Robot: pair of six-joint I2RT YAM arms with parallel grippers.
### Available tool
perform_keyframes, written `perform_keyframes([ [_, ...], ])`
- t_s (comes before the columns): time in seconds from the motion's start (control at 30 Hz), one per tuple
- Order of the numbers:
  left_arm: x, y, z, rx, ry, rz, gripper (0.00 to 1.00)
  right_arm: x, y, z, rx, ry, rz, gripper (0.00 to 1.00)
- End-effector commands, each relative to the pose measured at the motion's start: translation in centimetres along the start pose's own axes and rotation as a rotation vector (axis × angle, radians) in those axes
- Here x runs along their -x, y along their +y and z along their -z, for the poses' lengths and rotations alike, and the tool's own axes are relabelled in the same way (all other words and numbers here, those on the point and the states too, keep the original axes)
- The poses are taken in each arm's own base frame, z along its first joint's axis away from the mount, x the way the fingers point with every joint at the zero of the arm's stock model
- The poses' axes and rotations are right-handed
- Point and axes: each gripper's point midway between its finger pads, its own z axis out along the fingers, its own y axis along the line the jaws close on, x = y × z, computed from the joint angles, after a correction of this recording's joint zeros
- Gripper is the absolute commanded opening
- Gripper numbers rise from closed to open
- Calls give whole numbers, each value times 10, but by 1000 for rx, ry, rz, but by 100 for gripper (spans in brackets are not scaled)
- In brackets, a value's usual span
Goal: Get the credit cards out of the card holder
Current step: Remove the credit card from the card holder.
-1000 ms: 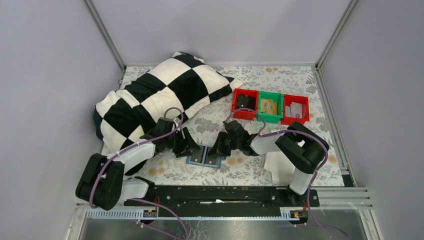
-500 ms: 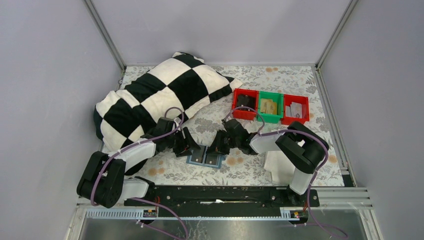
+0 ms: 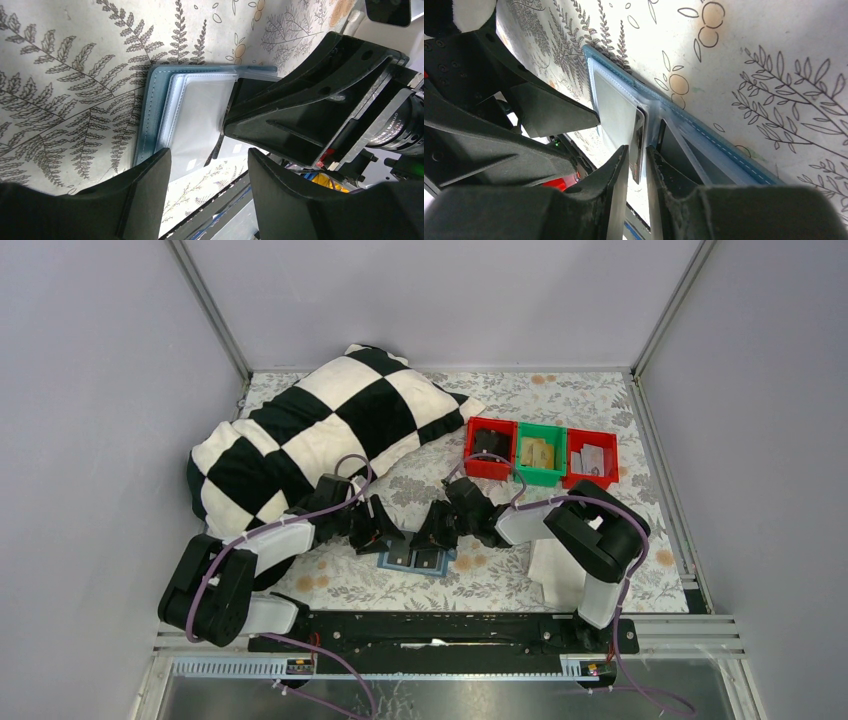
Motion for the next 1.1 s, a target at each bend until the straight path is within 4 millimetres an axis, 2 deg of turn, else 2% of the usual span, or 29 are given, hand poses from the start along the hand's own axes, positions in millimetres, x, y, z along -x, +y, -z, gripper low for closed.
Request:
perform_keyframes([
  [0.0, -3, -3, -2, -21, 15, -22, 63, 4, 2, 0, -2, -6, 11, 27],
  [0.2, -5, -7, -4, -41, 25, -19, 62, 3, -4, -2, -18, -3, 9, 28],
  [0.33, -8, -7, -7, -43, 32, -18, 62, 3, -1, -3, 1, -2, 5, 26],
  [0.6, -6, -8, -7, -40, 25, -20, 63, 2, 1, 3, 22, -14, 1, 0],
  [1.07, -7, 0, -6, -9, 4, 5, 62, 8, -4, 22, 9, -80, -7, 0],
])
